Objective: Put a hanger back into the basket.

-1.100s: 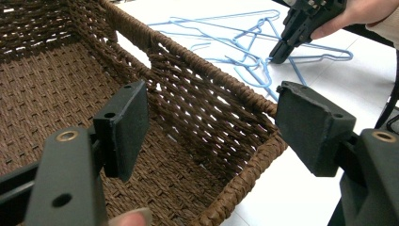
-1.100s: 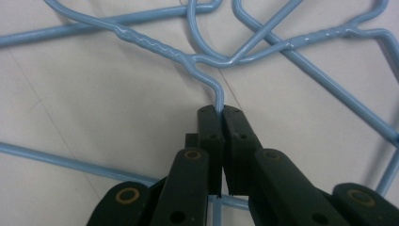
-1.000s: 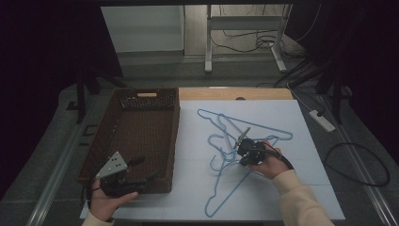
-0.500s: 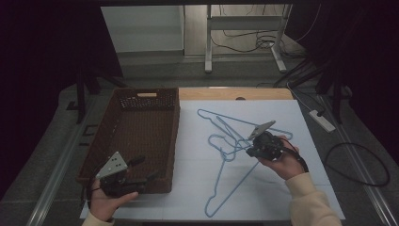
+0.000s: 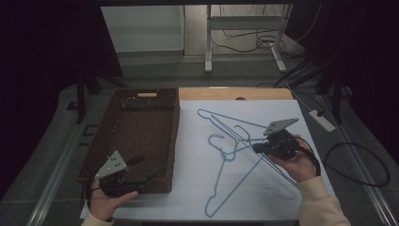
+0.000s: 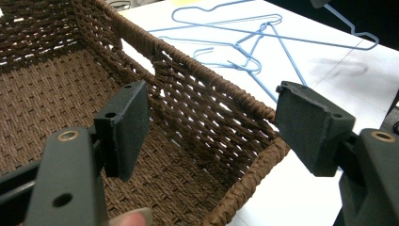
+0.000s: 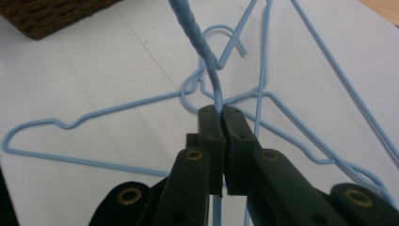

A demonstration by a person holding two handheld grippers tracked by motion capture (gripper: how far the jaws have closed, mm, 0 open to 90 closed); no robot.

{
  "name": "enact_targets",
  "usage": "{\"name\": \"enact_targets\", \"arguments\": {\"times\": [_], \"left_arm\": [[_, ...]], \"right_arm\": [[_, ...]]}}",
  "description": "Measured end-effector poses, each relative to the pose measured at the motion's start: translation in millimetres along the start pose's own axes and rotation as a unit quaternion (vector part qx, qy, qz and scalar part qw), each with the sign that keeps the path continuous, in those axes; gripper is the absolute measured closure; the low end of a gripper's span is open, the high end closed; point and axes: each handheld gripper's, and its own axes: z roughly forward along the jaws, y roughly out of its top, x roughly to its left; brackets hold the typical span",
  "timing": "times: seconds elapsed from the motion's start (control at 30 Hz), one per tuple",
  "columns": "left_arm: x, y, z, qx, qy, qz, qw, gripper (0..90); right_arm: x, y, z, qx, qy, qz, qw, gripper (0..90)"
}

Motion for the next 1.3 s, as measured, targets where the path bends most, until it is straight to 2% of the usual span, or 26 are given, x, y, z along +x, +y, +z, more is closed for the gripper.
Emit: {"name": "enact_targets", "arguments": {"times": [0.23, 0.3, 0.53, 0.67, 0.83, 1.1, 1.3], "left_arm": [[-2.7, 4.8, 1.3, 0.000, -0.002, 0.004, 1.0000, 28.0], [-4.3, 7.7, 2.8, -0.001, -0.004, 0.007, 1.0000, 27.9], [-8.8, 14.5, 10.5, 0.002, -0.013, 0.015, 0.9998, 28.1], [-13.5, 23.0, 15.4, 0.002, -0.022, 0.022, 0.9995, 28.2], [-19.2, 32.5, 20.5, 0.003, -0.030, 0.032, 0.9990, 28.2], [-33.8, 63.1, 36.1, 0.013, -0.051, 0.052, 0.9973, 28.1], [-40.5, 88.7, 56.2, 0.035, -0.065, 0.079, 0.9942, 28.2]], "right_arm": [[2.3, -5.3, -6.9, -0.014, 0.016, 0.003, 0.9998, 88.0], [3.4, -7.5, -11.2, -0.024, 0.033, 0.003, 0.9992, 87.9], [7.2, -10.1, -18.7, -0.035, 0.052, 0.002, 0.9980, 87.9], [8.6, -12.6, -23.1, -0.047, 0.066, 0.002, 0.9967, 87.9], [9.7, -13.4, -24.2, -0.046, 0.076, 0.000, 0.9961, 87.9], [14.1, -10.9, -31.4, -0.042, 0.089, -0.009, 0.9951, 87.9], [13.8, -11.4, -30.5, -0.041, 0.096, -0.009, 0.9945, 87.9]]}}
